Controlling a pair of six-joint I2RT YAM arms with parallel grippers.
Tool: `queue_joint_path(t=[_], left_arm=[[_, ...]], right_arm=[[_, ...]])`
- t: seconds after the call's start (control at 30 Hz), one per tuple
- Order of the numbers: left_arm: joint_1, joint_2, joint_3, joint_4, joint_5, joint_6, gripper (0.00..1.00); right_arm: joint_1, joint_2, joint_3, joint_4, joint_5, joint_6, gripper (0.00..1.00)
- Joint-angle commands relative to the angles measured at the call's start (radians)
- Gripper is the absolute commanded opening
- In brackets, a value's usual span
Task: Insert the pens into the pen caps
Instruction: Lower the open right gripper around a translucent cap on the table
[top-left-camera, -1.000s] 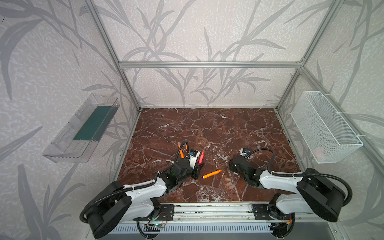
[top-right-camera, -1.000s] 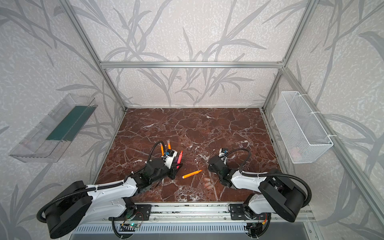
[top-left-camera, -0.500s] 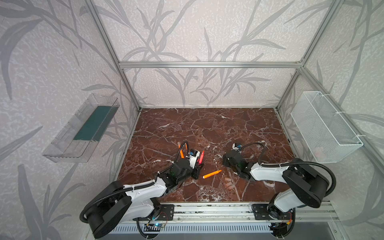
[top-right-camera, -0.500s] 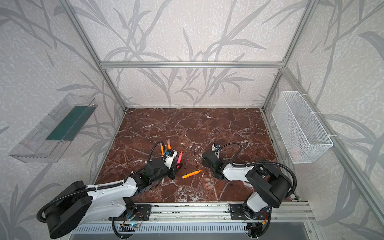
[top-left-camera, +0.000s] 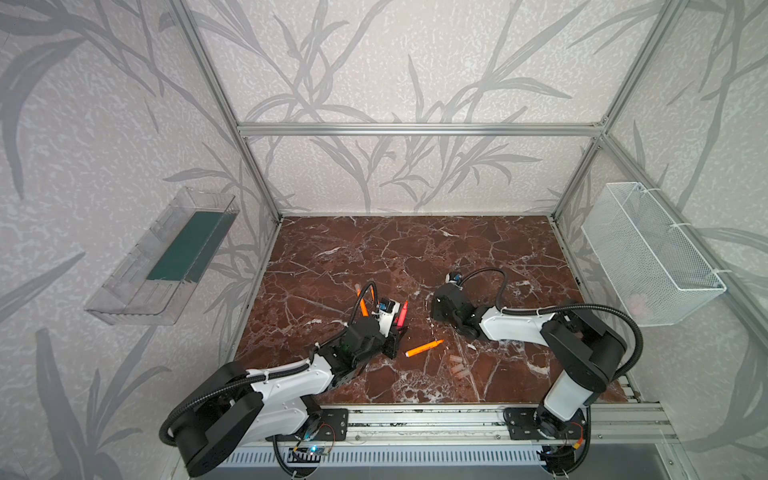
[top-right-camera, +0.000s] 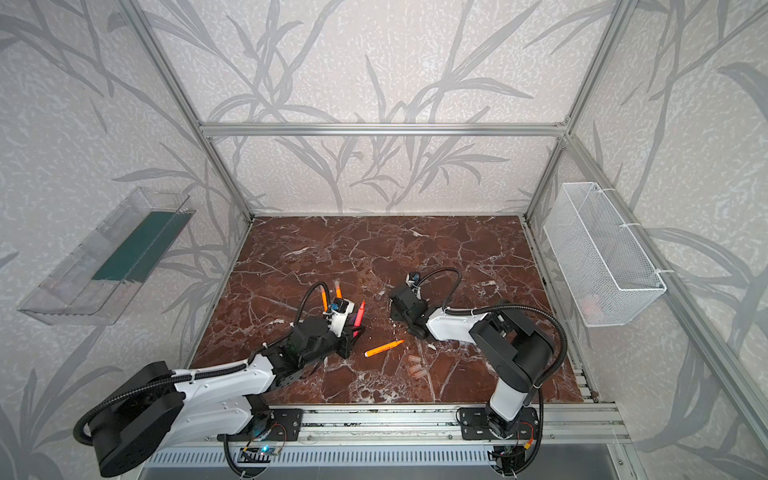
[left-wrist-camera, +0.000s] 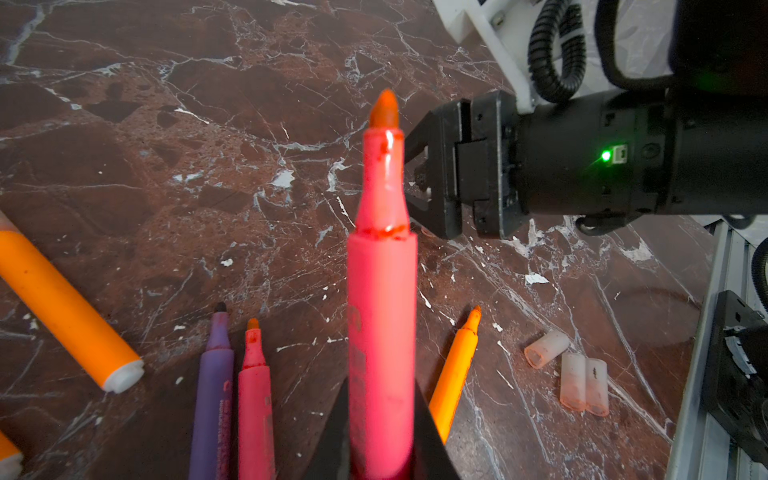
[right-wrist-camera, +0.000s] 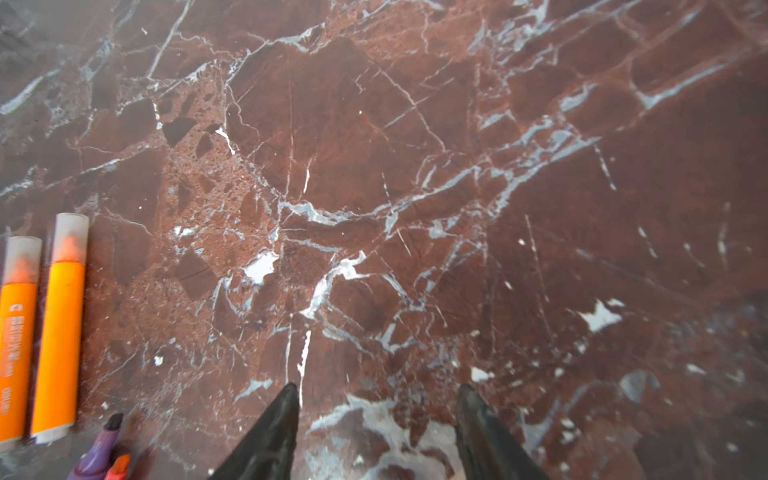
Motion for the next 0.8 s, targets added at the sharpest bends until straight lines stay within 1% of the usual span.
queue_joint_path(t=[0.0, 0.1, 0.37, 0.47, 0.5, 0.53, 0.77], left_arm=[[0.001, 0.004, 0.015, 0.016, -0.017, 0.010, 0.00], [0.002, 0.003, 0.015, 0.015, -0.015, 0.008, 0.00], [0.002, 0.011, 0.017, 0.018, -0.017, 0.010, 0.00], [0.002, 0.010, 0.016, 0.017, -0.019, 0.011, 0.00], [0.002, 0.008, 0.018, 0.016, -0.020, 0.011, 0.00], [0.001, 0.006, 0.018, 0.014, -0.019, 0.011, 0.00], [0.001, 0.003, 0.017, 0.012, -0.020, 0.013, 0.00]], right_arm=[[-0.002, 0.031, 0.047, -0.052, -0.003, -0.046, 0.59], [-0.002, 0.056, 0.087, -0.070, -0.009, -0.065, 0.59], [-0.002, 0.127, 0.204, -0.143, -0.042, -0.114, 0.54], [-0.002, 0.124, 0.229, -0.171, -0.025, -0.113, 0.54], [-0.002, 0.119, 0.232, -0.179, -0.015, -0.144, 0.54], [-0.001, 0.111, 0.233, -0.186, -0.005, -0.149, 0.54], [0.006, 0.091, 0.228, -0.254, 0.074, -0.140, 0.56]])
